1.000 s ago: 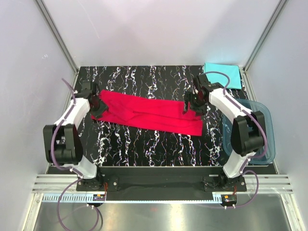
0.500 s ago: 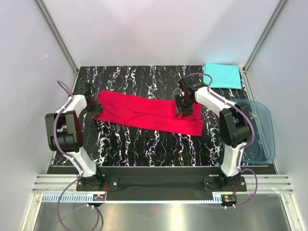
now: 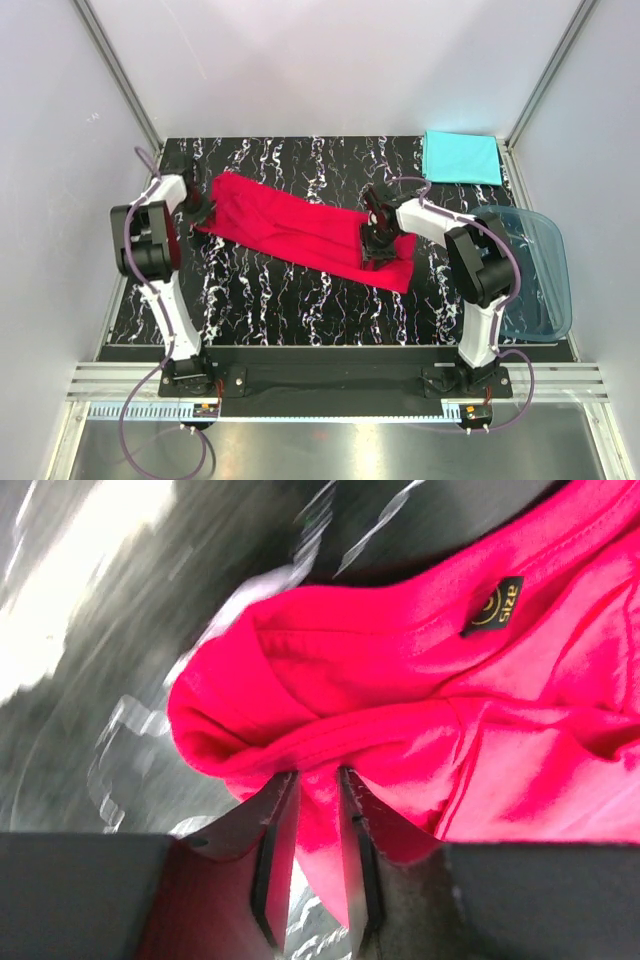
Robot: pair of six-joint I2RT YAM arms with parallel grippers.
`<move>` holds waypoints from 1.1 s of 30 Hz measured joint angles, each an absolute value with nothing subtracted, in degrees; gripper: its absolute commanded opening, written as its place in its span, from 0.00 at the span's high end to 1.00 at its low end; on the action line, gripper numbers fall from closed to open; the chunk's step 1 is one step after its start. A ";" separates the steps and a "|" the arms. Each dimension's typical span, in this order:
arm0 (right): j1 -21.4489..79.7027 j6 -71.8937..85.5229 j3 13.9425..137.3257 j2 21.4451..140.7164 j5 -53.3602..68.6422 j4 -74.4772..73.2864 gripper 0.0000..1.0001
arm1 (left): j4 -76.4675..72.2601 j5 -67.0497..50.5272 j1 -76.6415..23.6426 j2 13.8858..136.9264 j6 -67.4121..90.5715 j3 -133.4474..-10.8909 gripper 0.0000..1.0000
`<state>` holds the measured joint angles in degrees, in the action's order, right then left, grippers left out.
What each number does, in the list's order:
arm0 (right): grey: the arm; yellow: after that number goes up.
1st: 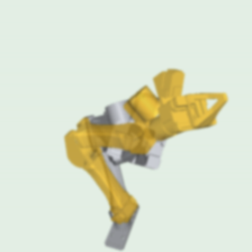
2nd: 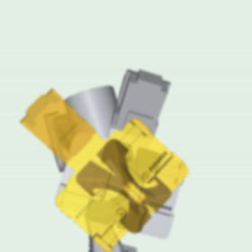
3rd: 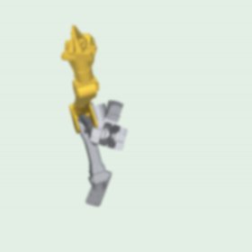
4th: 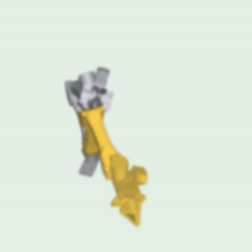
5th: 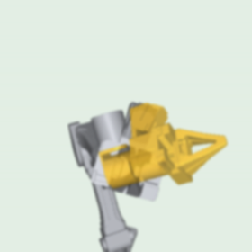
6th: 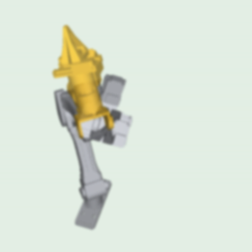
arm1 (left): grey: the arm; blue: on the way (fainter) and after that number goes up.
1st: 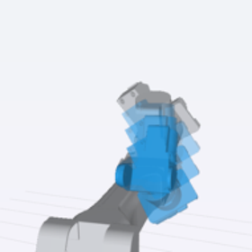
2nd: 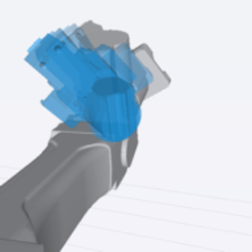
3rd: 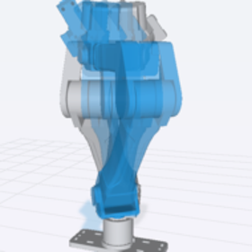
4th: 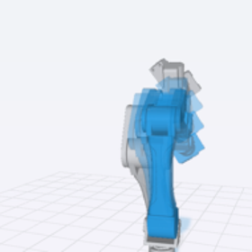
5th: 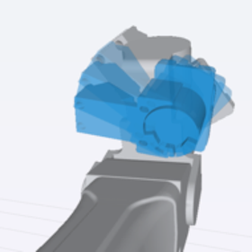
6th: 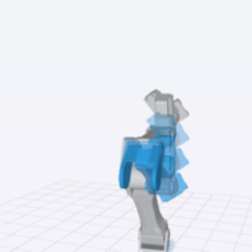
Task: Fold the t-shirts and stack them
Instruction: Fold the tshirt
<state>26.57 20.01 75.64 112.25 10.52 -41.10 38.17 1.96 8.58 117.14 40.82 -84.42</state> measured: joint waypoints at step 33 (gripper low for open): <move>29.93 11.22 95.26 118.63 9.41 -48.66 0.22 | 41.58 15.22 -14.81 122.06 35.07 -101.75 0.48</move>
<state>29.93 11.22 95.26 118.63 9.41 -48.66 41.58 15.22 -14.81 122.06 35.07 -101.75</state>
